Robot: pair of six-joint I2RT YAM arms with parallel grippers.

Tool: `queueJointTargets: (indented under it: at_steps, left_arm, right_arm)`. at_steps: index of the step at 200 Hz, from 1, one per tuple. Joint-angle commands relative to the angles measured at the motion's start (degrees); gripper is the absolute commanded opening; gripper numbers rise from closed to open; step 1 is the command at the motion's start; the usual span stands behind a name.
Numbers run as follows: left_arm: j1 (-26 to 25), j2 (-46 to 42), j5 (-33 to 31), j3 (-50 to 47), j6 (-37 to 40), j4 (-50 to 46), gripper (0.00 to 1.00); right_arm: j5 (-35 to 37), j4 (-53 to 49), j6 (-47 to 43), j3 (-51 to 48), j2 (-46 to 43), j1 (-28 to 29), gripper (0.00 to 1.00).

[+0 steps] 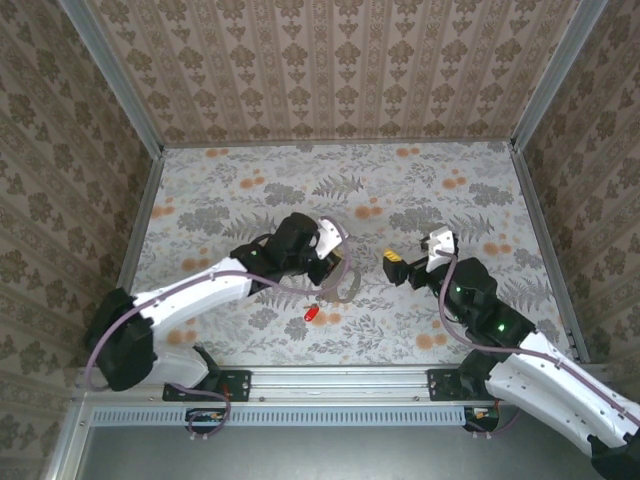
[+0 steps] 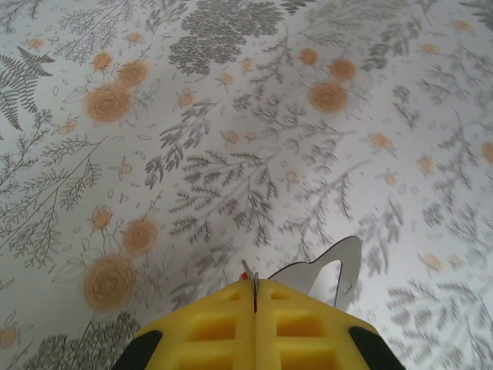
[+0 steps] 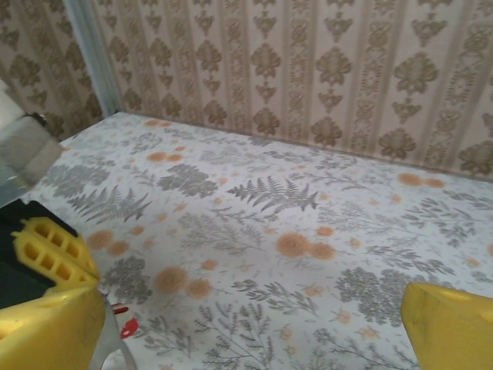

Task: Put the keys on the keyring

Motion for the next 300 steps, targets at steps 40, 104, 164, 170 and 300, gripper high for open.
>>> queueJointTargets:
  at_steps: [40,104,164,170,300]
  left_arm:
    - [2.82,19.35,3.8,10.6,-3.48,3.63,0.0]
    - [3.4,25.15,6.47,12.7,-5.8,4.61,0.24]
    - [4.51,0.83,1.24,4.56,-5.17,-1.64,1.0]
    - [5.14,-2.54,-0.87,2.17,-5.21,-1.23,1.0]
    - [27.5,-19.3,-43.73,-23.36,-3.23,15.71,1.0]
  right_arm:
    - [0.16,2.83,1.13,-1.53,4.3,-2.42,1.0]
    - [-0.68,6.07,1.71,-3.98,4.36,-3.76,1.0]
    - [2.61,6.14,1.59,-4.97,4.3,-6.15,1.0]
    - [4.13,7.35,1.59,-5.78,4.38,-6.29,1.0]
    - [5.75,44.75,-8.25,-9.65,38.72,-26.65,1.0]
